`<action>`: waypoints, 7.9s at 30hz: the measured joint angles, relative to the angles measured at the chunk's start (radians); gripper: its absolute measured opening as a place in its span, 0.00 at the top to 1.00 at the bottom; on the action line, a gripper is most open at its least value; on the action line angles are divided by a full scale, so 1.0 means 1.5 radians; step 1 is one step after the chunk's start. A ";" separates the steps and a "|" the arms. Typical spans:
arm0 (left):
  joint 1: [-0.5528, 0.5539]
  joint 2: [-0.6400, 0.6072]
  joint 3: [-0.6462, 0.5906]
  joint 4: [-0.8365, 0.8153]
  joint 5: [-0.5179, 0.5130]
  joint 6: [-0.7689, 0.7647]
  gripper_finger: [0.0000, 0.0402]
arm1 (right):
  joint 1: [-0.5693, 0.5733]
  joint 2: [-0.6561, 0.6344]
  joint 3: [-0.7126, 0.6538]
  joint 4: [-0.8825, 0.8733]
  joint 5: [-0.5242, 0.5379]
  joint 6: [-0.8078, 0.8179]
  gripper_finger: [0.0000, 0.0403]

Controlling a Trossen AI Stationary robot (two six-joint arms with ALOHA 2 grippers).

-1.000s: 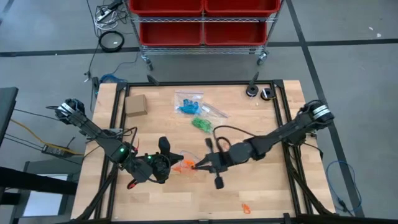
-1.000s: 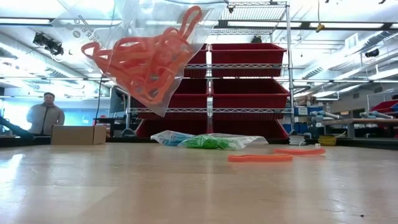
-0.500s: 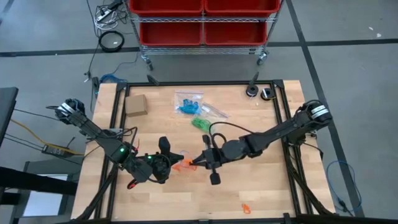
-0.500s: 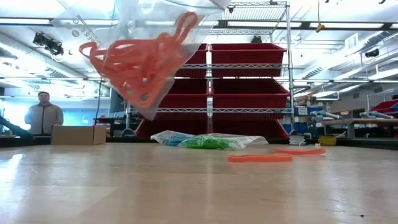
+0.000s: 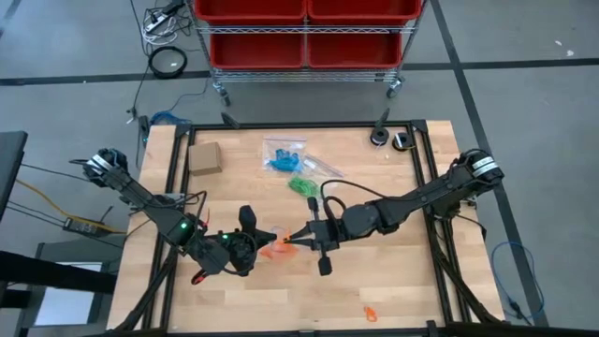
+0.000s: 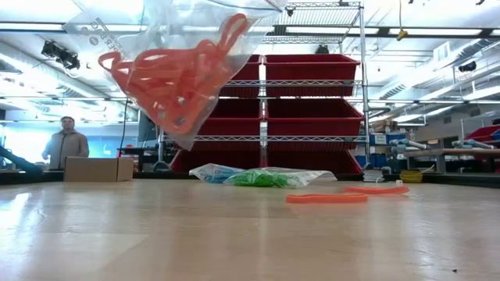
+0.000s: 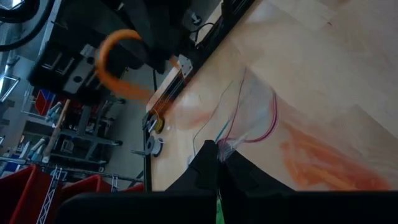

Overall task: Sort rubber bands
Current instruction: Put the orange rubber band into the transparent zip bag

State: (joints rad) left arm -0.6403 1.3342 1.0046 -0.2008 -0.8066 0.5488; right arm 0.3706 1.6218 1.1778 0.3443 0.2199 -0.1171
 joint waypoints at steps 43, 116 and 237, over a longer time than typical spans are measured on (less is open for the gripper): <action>0.000 0.000 0.000 0.017 0.000 0.000 0.99 | -0.051 0.008 -0.001 -0.155 -0.094 0.189 1.00; 0.000 0.000 0.001 0.126 -0.036 -0.003 0.99 | 0.103 -0.135 -0.562 -0.129 0.244 0.521 0.58; 0.000 0.000 0.001 0.155 -0.035 -0.003 0.99 | 0.075 0.157 -0.333 0.012 0.128 0.294 0.74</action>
State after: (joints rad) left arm -0.6403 1.3346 1.0054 0.0320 -0.8597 0.5446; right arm 0.4831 1.8580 0.6779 0.3626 0.4123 0.3244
